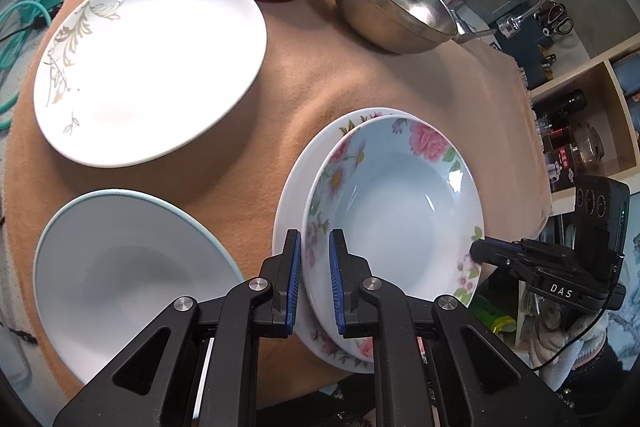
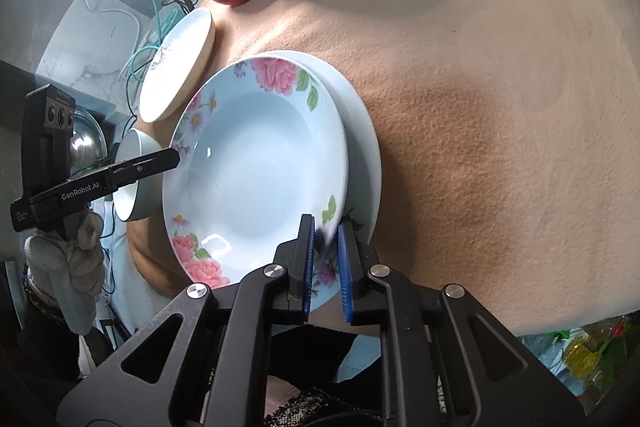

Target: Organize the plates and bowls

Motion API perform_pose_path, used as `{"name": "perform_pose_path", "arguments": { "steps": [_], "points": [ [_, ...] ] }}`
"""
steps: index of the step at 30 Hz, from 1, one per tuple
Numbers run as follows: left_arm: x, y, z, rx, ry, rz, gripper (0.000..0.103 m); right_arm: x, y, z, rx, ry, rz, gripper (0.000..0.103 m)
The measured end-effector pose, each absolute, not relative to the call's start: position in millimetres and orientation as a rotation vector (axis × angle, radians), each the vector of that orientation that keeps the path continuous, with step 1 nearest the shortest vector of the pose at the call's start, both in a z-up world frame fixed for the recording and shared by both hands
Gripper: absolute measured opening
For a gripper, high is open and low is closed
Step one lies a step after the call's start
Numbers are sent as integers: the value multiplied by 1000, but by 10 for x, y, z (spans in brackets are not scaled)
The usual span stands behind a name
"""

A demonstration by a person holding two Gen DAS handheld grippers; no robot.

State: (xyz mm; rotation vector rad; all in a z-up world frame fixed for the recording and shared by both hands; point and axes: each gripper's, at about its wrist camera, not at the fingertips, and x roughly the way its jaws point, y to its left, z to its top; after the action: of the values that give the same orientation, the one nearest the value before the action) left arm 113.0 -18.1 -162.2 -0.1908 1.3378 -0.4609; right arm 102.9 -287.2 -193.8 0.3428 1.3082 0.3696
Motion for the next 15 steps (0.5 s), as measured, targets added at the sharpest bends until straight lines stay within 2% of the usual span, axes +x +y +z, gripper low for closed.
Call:
{"name": "perform_pose_path", "arguments": {
  "steps": [15],
  "points": [
    [1130, -247, -1580, -127, 1315, -444, 12, 1035, -2848, -1924, 310, 1307, 366, 14]
  ]
}}
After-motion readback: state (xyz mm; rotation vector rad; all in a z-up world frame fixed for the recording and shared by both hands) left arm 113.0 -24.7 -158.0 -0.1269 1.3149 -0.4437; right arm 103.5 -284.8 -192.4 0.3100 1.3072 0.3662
